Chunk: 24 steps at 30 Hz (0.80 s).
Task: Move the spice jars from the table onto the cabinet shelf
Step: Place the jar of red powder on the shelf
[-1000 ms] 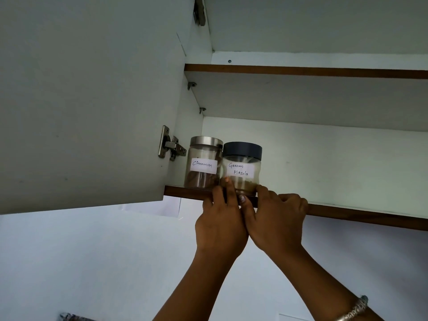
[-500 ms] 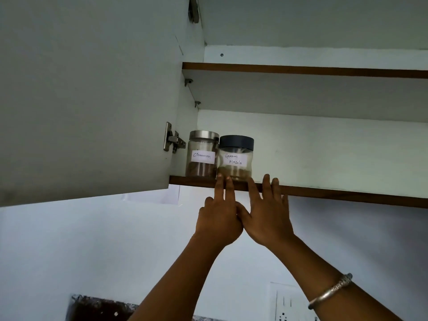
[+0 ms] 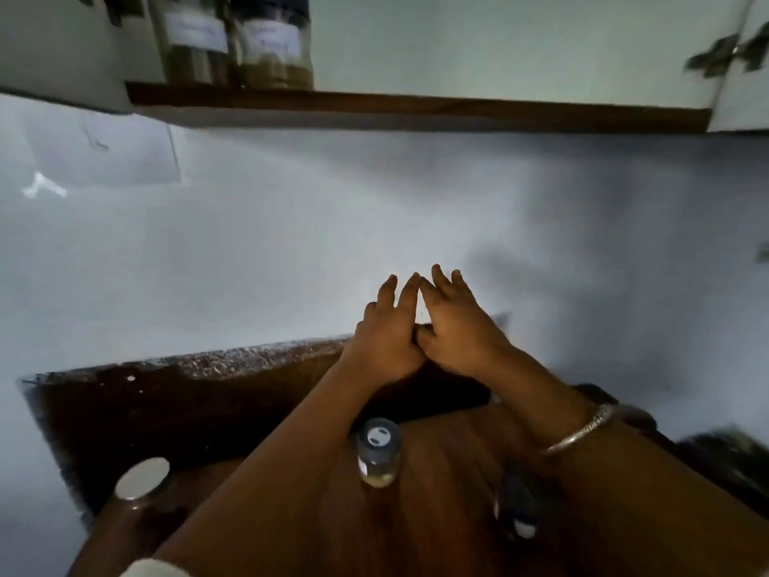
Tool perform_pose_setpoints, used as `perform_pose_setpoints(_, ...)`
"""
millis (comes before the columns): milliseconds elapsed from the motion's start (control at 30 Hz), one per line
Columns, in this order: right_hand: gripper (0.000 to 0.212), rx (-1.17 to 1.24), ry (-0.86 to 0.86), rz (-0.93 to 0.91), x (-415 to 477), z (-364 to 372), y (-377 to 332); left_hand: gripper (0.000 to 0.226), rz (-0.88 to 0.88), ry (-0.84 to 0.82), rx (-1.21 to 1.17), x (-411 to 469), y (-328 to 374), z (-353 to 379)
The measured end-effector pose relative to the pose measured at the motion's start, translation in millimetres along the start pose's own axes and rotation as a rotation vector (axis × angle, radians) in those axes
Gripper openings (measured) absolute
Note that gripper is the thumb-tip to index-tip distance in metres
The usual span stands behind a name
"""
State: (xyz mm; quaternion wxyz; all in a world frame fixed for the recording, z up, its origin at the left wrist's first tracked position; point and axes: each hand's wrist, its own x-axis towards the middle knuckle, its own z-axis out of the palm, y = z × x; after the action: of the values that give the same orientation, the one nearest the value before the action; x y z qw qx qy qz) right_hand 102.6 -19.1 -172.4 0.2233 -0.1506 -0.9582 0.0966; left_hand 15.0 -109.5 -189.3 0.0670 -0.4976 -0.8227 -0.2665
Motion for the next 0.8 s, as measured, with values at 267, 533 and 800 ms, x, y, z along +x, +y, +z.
perform_pose_setpoints(267, 0.06, -0.079, -0.273, 0.072, -186, 68, 118, 0.083, 0.091, -0.409, -0.043, -84, 60, 170)
perform_pose_setpoints(533, 0.075, -0.053, -0.481, 0.156, -301, 97, 211, 0.109, 0.049, -0.674, -0.291, -157, 119, 294)
perform_pose_setpoints(800, 0.115, 0.343, -0.66, 0.204, -359, 119, 262, 0.117, -0.27, -0.645, -0.277, -208, 155, 345)
